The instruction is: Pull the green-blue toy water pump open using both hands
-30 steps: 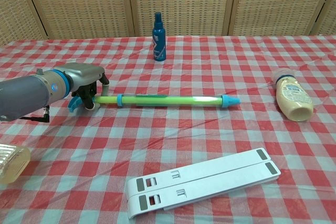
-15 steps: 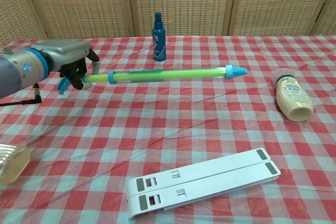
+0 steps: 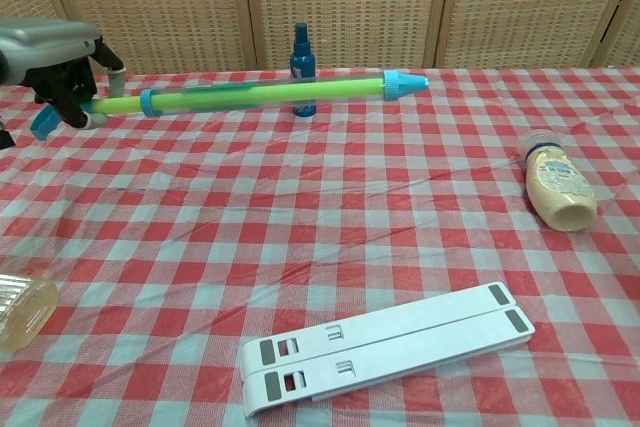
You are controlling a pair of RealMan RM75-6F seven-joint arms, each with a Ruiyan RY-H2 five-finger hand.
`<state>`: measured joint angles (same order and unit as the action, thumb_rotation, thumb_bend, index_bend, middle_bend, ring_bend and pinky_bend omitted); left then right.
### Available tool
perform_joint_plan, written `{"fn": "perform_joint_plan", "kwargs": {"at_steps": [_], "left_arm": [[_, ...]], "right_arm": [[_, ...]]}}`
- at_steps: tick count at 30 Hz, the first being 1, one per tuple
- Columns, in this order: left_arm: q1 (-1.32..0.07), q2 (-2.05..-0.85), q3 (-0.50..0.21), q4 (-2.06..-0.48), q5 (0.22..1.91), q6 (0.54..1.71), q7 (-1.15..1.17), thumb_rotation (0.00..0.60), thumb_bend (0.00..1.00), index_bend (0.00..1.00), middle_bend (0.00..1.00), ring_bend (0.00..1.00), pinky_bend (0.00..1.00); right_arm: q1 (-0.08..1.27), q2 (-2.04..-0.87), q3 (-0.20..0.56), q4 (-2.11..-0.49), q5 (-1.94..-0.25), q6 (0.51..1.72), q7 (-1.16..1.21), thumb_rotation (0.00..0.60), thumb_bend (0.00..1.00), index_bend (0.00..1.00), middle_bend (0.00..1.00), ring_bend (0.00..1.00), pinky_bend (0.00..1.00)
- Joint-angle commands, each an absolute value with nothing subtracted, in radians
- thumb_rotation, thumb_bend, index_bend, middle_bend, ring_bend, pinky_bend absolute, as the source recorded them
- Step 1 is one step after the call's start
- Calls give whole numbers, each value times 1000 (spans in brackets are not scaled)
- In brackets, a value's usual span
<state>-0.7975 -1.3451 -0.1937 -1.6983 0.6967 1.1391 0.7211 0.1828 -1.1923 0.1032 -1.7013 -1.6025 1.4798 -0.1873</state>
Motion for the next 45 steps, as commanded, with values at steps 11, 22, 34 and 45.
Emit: {"fn": "perform_joint_plan", "kwargs": {"at_steps": [11,22,34,45], "left_arm": [[-804,-1312,-179,-1724,659,1135,742,600,579,673,874,768,652],[-814,-1320,-166,-1724,654,1135,747,600,580,673,874,768,652],[-835,-1343,-162,-1739,654,1130,754,600,580,672,874,768,652],[-861,-1371,-165,-1750,629,1134,779,600,580,673,874,768,652]], "right_arm": [[390,-1247,260,-2023,-1344,1288,-708,600,157,326,652,650,319],[484,-1350,268,-2000,-1172,1253,-811,600,297,387,945,924,527],[550,-1441,272,-1938,-1126,1255,-789,600,351,402,975,948,539],[599,-1502,265,-1899,-1108,1270,-828,600,379,459,992,958,539]]}}
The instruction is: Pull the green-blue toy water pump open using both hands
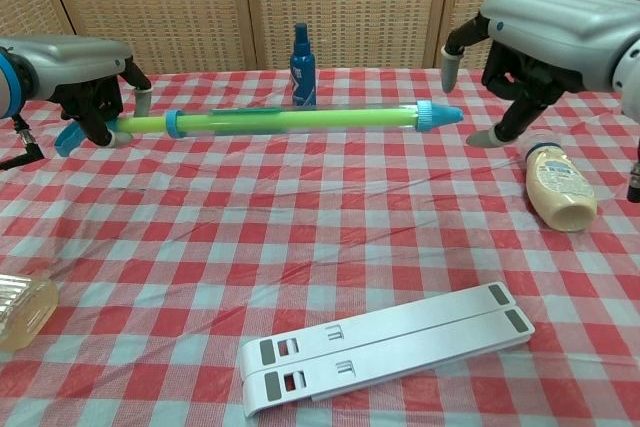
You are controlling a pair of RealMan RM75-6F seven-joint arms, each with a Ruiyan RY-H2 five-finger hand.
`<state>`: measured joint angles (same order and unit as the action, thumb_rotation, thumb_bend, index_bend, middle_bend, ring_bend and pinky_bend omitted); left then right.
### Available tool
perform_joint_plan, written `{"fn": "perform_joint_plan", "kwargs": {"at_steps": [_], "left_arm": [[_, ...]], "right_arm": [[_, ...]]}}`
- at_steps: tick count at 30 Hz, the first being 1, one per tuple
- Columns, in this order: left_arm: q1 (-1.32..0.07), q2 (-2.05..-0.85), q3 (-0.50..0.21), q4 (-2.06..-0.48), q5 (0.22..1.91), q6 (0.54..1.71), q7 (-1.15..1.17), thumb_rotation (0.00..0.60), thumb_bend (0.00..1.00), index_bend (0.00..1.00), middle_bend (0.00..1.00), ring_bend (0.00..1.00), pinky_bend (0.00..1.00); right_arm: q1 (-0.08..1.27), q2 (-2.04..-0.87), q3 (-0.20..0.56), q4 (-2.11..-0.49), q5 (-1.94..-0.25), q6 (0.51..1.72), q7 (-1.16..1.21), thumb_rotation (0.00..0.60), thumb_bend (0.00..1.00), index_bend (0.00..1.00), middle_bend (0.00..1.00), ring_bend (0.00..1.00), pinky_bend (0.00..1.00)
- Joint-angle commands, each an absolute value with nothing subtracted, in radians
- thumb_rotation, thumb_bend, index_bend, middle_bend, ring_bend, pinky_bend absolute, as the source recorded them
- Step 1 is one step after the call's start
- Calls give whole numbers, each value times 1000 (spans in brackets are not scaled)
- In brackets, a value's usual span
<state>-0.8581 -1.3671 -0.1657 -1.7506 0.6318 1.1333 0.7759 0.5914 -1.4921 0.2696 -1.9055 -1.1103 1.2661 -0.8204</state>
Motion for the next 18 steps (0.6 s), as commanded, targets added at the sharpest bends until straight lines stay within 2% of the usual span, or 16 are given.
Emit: {"fn": "perform_joint_plan", "kwargs": {"at_steps": [1,8,13,18], "left_arm": [[-863,-1373,-165,-1750,627,1134,780,600,580,673,874,768,652],[-881,-1388,-166,-1752,616,1132,792,600,580,673,873,768,652],[-887,-1386,-164,-1766,613,1135,793,600,580,673,874,768,652],[-888,-1381,-162,-1779,615,1143,792,600,580,673,874,768,652]], "right_arm": [[601,-1506,263,-1897,-1106,1270,-830,600,381,462,993,959,539],[620,-1545,259,-1873,-1085,1279,-829,600,396,479,1000,965,539],[630,-1557,252,-1869,-1086,1289,-830,600,453,494,1000,973,539],[634,-1563,248,-1866,-1087,1299,-827,600,466,494,1000,974,539]]}}
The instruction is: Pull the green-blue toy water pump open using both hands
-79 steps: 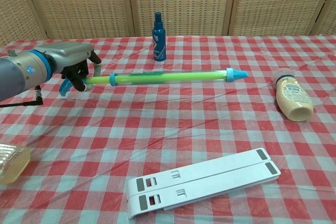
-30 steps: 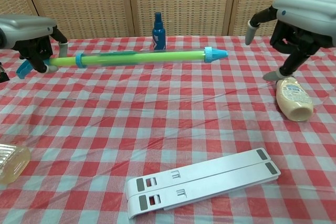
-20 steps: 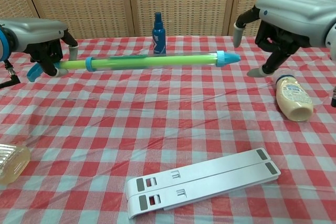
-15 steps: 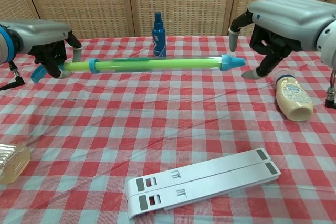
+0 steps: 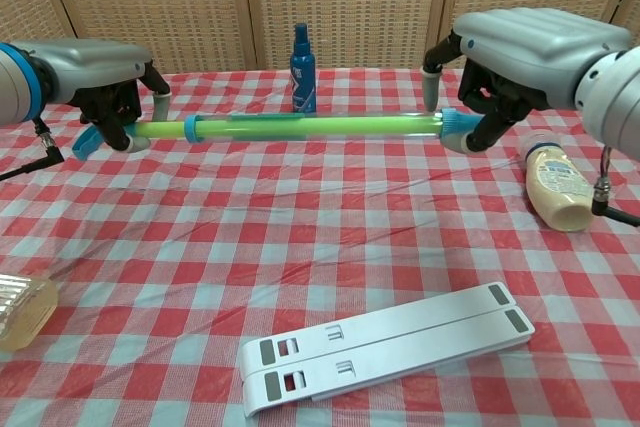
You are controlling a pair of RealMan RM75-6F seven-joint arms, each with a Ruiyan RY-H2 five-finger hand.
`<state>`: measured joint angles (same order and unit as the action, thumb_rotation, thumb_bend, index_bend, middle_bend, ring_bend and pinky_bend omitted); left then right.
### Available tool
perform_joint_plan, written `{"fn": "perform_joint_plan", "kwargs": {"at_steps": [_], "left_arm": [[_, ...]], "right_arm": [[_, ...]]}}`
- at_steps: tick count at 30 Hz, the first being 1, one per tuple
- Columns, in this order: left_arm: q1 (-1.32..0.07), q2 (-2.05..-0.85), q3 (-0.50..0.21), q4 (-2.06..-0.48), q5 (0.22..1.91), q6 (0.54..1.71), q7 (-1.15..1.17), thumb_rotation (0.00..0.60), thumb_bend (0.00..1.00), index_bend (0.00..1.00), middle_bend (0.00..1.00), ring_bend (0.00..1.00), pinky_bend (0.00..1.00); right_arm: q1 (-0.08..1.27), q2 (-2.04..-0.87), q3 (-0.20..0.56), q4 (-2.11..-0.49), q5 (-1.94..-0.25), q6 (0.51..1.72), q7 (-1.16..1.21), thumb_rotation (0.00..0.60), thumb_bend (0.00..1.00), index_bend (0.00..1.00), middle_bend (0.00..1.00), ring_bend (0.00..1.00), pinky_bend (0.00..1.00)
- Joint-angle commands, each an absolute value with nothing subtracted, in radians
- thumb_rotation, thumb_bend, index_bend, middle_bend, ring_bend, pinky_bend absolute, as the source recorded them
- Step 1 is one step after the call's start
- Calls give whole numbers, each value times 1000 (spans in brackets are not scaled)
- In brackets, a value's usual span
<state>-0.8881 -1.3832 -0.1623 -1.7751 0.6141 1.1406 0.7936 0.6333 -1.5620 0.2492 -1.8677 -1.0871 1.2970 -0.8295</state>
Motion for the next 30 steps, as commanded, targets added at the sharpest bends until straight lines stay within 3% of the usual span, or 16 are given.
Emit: {"fn": "perform_joint_plan", "kwargs": {"at_steps": [1,12,21,30], "left_arm": [[-888,-1379,-161,-1783,616,1144,790,600,580,673,874,768,652],[-894,-1372,-154,-1799,614,1150,791,600,580,673,874,768,652],[-894,-1363,-153,-1819,624,1158,780,600,580,673,874,768,651],[-892,-1355,-145,-1826,630,1161,774,600,580,673,874,768,652]], "right_arm": [[635,-1563,247,-1865,-1087,1301,-825,600,465,490,1000,974,539],[643,-1569,238,-1862,-1094,1315,-815,600,465,424,1000,974,539],[646,-1576,228,-1849,-1075,1319,-819,600,467,436,1000,974,539],[647,-1586,226,-1836,-1097,1337,-802,600,491,568,1000,985,547]]}}
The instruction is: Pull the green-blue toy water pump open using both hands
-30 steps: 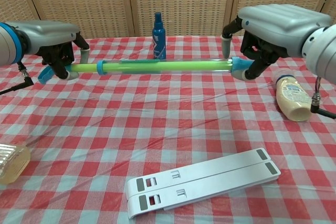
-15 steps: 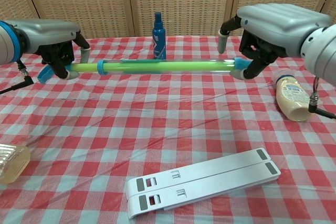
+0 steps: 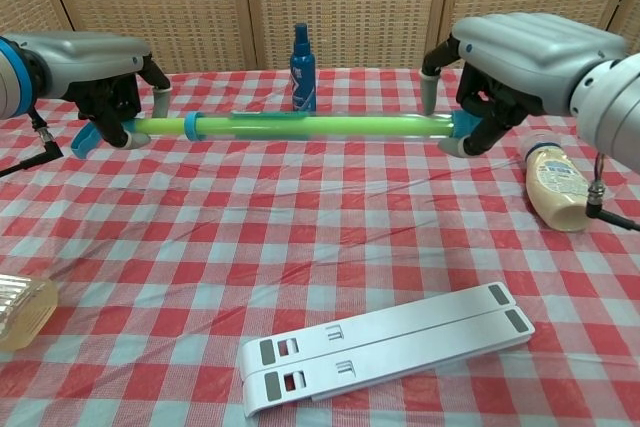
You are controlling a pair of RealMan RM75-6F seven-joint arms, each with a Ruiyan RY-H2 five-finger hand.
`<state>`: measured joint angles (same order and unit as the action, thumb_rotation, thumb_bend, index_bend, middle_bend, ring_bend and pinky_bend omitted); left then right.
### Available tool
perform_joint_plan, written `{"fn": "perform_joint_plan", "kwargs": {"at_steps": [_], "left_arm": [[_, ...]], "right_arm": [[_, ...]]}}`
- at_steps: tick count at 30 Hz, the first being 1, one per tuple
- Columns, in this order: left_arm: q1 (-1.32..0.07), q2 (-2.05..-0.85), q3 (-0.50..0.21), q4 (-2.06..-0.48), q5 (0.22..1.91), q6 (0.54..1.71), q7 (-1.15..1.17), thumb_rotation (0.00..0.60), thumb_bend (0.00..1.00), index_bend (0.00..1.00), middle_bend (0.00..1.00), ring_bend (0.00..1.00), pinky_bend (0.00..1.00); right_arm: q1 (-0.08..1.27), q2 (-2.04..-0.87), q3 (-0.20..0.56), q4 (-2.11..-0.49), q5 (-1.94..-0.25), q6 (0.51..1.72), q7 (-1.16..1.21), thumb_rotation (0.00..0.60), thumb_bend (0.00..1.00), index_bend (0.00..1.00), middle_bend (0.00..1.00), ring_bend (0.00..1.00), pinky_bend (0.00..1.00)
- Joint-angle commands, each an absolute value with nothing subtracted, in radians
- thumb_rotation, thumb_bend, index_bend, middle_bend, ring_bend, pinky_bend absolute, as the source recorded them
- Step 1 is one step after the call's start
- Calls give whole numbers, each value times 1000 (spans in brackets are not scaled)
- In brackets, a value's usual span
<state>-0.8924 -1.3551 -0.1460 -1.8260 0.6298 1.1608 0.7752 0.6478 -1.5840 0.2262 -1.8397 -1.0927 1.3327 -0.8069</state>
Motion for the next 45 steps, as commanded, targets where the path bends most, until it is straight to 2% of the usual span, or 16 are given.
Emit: {"fn": "perform_joint_plan", "kwargs": {"at_steps": [1,23,34,45], "left_arm": [[-891,-1355,-145,-1826,631,1160,773,600,580,673,874,768,652],[-841,-1321,-95,-1766,651,1137,716,600,581,672,874,768,652],[-814,-1283,-87,-1720,683,1128,688,600,580,672,874,768,652],[-806,-1267,-91,-1714,680,1117,688,600,579,655,874,768,652]], "right_arm": [[646,-1586,226,-1834,-1098,1338,-801,600,497,579,1000,986,550],[589,-1517,209,-1726,-1085,1347,-721,600,504,589,1000,989,551],[562,-1449,220,-1734,-1084,1356,-686,600,503,595,1000,989,550],[555,-1429,227,-1726,-1079,1351,-672,600,503,598,1000,989,550]]}}
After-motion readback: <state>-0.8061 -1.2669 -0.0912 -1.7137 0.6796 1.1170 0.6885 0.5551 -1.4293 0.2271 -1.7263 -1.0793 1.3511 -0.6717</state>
